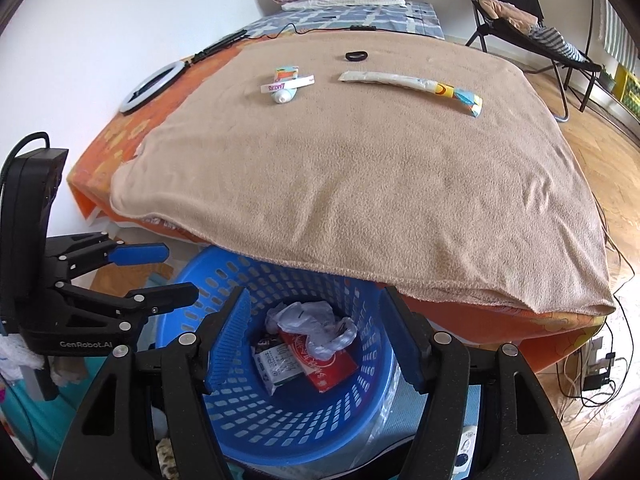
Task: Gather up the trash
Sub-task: 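Move both tools back over the orange-patterned tube and white toothpaste tube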
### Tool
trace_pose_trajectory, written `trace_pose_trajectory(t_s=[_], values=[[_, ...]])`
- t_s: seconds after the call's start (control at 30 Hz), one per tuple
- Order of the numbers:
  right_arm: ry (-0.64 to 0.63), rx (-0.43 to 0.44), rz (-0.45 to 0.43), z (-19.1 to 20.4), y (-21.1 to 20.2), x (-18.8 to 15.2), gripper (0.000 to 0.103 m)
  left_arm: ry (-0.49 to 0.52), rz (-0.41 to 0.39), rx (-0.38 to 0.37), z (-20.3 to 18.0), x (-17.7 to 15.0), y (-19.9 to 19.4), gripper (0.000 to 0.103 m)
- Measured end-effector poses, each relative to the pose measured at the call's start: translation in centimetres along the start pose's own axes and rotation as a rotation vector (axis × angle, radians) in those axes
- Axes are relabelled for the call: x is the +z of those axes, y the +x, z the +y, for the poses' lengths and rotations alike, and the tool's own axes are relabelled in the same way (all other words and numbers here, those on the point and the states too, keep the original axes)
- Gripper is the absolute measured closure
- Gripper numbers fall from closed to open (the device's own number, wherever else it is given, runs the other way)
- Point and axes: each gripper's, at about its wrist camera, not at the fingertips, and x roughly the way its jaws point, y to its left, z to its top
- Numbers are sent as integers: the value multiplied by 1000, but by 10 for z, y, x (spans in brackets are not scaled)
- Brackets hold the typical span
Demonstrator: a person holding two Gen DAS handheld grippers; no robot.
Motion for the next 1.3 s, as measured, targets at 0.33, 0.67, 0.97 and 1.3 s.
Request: trace_pose_trajectory(t_s=[0.33,0.67,0.97,1.3], values=[[-27,-17,-33,0,-6,24,37,1,-28,-12,4,27,-7,38],[-24,-28,-89,-16,-11,61,37,-10,-64,-7,19,60,-11,38],[-24,-25,-125,-38,-3,100,37,-21,-92,23,40,95,-8,38],[-4,-22,-155,-73,23,149,37,-89,-133,34,74,145,2,38]])
